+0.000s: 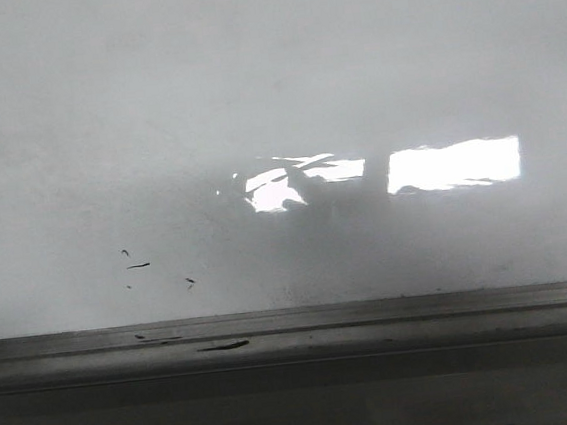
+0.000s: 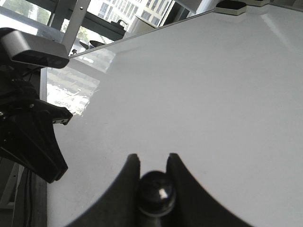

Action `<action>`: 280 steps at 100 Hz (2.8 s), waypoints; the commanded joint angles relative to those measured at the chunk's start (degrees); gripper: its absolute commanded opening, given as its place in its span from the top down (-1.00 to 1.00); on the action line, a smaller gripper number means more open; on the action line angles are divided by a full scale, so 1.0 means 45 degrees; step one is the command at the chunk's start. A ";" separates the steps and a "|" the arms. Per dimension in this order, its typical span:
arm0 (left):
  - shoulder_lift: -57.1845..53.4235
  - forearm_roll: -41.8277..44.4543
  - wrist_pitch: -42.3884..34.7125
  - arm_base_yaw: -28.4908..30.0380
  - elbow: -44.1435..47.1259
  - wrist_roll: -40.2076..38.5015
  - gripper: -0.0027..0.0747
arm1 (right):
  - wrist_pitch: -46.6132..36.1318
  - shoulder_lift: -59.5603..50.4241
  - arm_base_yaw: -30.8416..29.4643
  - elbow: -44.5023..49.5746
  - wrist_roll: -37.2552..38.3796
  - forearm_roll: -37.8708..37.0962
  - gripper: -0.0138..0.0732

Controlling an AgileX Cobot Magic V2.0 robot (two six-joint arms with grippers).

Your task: Write number 7 on whiteboard

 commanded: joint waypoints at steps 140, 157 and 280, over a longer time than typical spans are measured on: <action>-0.0007 -0.0611 0.0173 0.0066 -0.0338 -0.0108 0.98 | -1.1025 0.0765 0.2117 0.0873 2.4441 -2.1603 0.82; -0.0007 -0.0611 0.0173 0.0066 -0.0338 -0.0108 0.98 | -1.1825 0.0737 0.1960 0.1530 2.3759 -2.1375 0.83; -0.0007 -0.0293 0.0096 0.0066 -0.0338 -0.0064 0.98 | -1.3531 0.2795 0.1363 0.2706 2.2554 -2.0121 0.83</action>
